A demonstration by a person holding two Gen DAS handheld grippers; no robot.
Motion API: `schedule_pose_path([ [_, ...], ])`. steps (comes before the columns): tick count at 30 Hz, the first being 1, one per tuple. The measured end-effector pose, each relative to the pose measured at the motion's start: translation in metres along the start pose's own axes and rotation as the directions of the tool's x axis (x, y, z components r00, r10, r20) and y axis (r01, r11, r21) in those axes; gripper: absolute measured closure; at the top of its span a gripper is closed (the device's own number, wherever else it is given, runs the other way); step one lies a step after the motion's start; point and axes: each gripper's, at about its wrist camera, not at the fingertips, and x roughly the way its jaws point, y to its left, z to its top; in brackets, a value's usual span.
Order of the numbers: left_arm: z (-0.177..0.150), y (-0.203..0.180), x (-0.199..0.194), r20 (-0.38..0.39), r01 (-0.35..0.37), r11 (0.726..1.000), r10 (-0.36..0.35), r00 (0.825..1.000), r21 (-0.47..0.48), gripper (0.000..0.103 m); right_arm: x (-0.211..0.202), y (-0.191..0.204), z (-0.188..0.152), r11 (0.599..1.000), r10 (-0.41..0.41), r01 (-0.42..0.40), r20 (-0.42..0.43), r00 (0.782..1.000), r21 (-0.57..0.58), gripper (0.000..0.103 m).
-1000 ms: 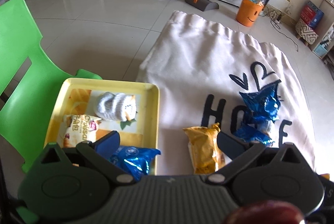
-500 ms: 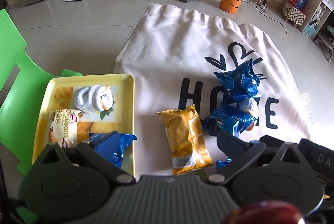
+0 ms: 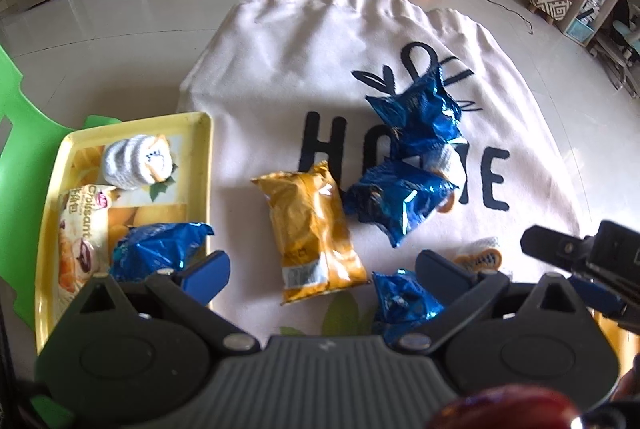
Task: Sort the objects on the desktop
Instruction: 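Move the left tool to a blue candy packet while the right tool nears a glove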
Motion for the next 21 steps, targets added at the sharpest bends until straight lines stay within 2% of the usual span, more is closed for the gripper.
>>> schedule_pose_path([
  [4, -0.007, -0.013, 0.009, -0.026, -0.006, 0.999, 0.007, 1.0, 0.034, 0.001, 0.0, -0.009, 0.002, 1.0, -0.026, 0.026, -0.005, 1.0, 0.009, 0.017],
  [10, -0.02, -0.031, 0.028, -0.09, 0.028, 0.997, -0.022, 0.996, 0.073, 0.001, 0.009, -0.026, 0.006, 0.998, -0.067, 0.067, -0.032, 0.997, 0.017, 0.017],
  [14, -0.028, -0.046, 0.039, -0.105, 0.027, 0.991, -0.013, 0.994, 0.128, 0.001, 0.025, -0.041, 0.009, 0.996, -0.076, 0.08, -0.086, 0.993, 0.044, 0.017],
  [21, -0.04, -0.064, 0.057, -0.148, 0.044, 0.982, -0.016, 0.989, 0.185, 0.001, 0.048, -0.05, 0.02, 0.995, -0.083, 0.088, -0.116, 0.99, 0.041, 0.017],
])
